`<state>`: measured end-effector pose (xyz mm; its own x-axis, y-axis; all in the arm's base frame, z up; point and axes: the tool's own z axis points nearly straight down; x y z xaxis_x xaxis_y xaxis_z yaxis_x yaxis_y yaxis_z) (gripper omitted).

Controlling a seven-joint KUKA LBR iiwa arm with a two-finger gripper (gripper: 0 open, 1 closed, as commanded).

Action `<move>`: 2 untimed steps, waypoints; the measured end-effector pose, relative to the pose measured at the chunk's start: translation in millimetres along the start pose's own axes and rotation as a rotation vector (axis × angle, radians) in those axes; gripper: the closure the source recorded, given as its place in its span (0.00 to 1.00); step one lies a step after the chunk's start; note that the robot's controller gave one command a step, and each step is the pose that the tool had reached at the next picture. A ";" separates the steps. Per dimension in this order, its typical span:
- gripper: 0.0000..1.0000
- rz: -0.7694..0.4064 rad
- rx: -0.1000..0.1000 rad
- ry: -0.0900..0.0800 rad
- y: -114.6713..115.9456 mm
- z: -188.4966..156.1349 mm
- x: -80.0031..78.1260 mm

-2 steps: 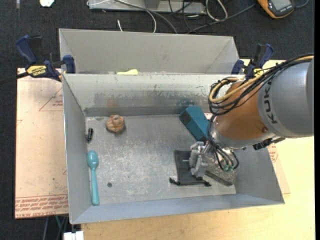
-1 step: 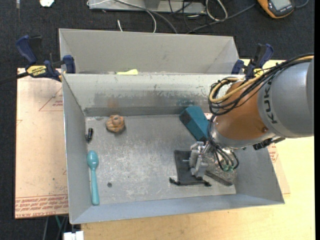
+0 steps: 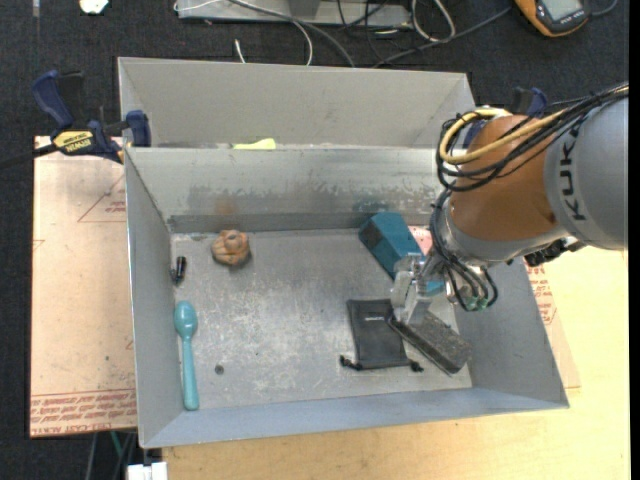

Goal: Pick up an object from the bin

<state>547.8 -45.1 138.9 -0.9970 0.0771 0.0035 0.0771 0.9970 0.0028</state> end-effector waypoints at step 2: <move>0.00 -0.065 -0.001 0.005 -13.0 -105.5 -0.9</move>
Offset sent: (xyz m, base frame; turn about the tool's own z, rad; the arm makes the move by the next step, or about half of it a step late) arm 0.0000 0.0000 0.0000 0.0000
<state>548.1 -58.4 244.4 -0.9999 0.0126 0.0085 0.0126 0.9999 0.0040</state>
